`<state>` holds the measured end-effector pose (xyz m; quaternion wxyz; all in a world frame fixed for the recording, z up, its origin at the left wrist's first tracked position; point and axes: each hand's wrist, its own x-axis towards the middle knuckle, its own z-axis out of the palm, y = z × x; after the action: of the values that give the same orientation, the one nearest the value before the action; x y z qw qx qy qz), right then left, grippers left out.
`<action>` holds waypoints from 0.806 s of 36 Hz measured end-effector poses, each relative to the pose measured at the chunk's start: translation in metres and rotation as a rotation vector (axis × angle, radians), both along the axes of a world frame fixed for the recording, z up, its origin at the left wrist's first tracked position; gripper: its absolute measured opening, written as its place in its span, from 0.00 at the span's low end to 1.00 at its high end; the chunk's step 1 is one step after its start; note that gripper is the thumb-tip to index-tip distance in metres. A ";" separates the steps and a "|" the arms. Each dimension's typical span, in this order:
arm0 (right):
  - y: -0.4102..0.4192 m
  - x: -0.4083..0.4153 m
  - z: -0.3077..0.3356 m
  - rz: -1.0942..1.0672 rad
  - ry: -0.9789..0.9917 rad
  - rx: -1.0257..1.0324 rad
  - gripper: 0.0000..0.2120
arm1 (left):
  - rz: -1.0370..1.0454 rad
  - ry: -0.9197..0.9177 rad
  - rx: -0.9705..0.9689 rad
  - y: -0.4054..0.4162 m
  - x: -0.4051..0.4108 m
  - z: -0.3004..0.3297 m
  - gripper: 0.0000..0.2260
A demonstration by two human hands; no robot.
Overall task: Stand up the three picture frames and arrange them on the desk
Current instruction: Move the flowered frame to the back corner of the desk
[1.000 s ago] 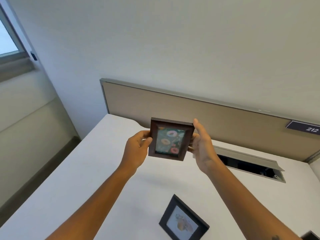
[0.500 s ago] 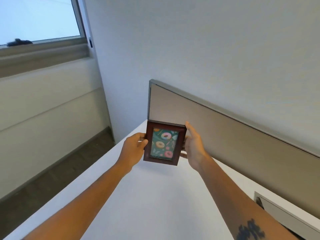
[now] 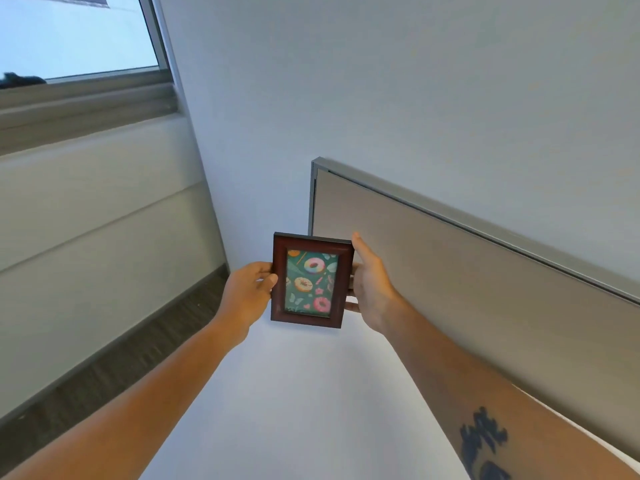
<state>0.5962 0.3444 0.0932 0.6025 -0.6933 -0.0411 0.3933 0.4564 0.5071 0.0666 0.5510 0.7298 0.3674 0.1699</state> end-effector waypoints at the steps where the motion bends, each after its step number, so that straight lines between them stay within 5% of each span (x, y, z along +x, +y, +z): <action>1: 0.003 0.003 -0.003 -0.005 -0.002 -0.005 0.40 | 0.000 0.002 0.003 0.004 0.003 -0.002 0.10; 29: 0.037 0.041 -0.040 0.089 -0.030 -0.067 0.47 | 0.073 -0.019 -0.055 0.029 0.030 -0.045 0.13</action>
<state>0.6376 0.3810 0.0534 0.5602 -0.7163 -0.0675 0.4105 0.4865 0.5356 0.0212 0.5676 0.6990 0.3929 0.1866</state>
